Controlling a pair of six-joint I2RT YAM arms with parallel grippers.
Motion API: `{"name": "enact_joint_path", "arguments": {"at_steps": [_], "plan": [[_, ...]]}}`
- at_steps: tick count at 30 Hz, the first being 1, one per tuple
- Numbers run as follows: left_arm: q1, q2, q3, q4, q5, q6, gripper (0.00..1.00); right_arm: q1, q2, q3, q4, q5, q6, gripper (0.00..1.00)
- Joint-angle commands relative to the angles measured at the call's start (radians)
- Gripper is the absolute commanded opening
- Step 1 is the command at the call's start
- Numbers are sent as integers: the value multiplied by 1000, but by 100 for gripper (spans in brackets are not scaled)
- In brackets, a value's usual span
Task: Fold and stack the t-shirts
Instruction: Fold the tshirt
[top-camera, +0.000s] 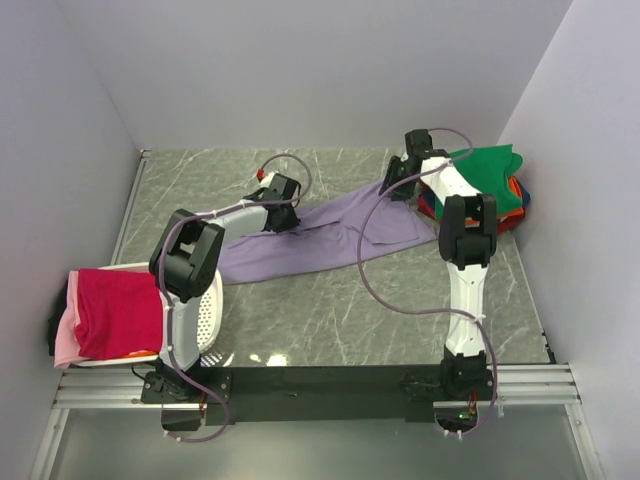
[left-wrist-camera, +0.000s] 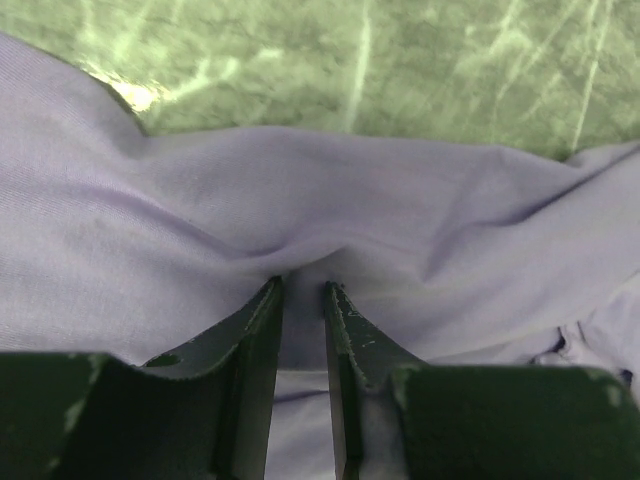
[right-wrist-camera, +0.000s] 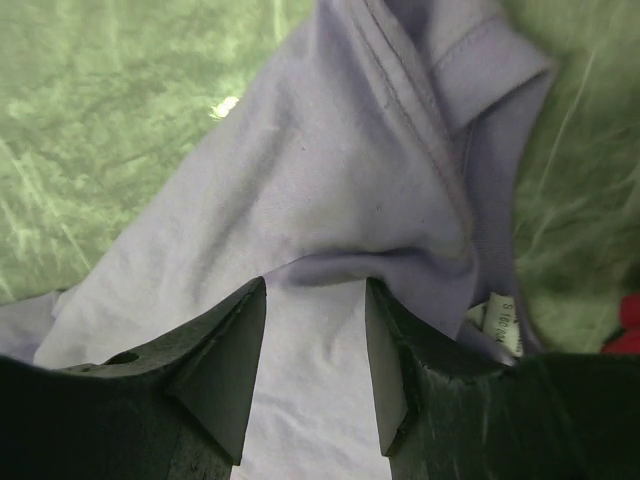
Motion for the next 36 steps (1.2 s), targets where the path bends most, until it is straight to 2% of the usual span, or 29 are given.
{"name": "enact_joint_path", "arguments": {"at_steps": [1,7,12,17,20,25,36], "plan": [[-34,-66,-3,32,17,-2,30,-8,-111,4,67,-43,-62,52],[-51,-148,5,23,-10,2,30,6,-388,-249,196,-73,-64,52],[-48,-224,-53,6,-87,18,31,75,-566,-499,188,-8,-64,52],[-40,-248,-113,1,-106,26,31,178,-651,-719,224,72,-24,51],[-22,-251,-147,15,-87,25,31,221,-669,-791,250,100,-1,51],[23,-260,-188,27,-58,27,31,255,-640,-833,276,114,13,51],[81,-279,-230,38,-34,35,31,271,-522,-771,274,190,34,51]]}}
